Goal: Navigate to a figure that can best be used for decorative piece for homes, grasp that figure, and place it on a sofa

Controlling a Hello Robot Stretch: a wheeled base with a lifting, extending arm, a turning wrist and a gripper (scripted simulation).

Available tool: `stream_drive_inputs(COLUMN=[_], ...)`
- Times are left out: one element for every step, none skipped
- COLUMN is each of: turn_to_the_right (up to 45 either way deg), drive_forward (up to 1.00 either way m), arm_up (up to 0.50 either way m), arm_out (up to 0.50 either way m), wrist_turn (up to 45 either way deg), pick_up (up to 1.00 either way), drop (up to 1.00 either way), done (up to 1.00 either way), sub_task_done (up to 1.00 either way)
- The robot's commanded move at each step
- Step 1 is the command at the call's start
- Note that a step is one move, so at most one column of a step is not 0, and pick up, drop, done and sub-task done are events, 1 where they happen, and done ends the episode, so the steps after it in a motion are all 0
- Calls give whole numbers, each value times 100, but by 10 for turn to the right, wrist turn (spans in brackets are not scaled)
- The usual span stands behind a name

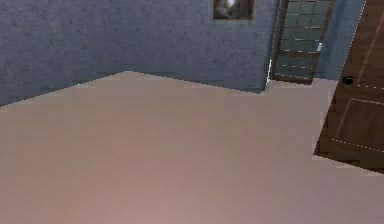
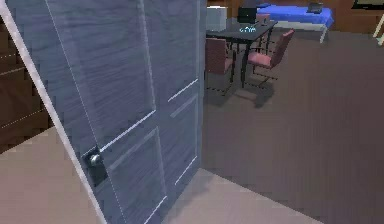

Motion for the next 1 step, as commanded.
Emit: stream_drive_inputs(turn_to_the_right=[60], drive_forward=[0], arm_up=[0], arm_out=[0], wrist_turn=[0], pick_up=[0], drop=[0], done=[0], sub_task_done=[0])
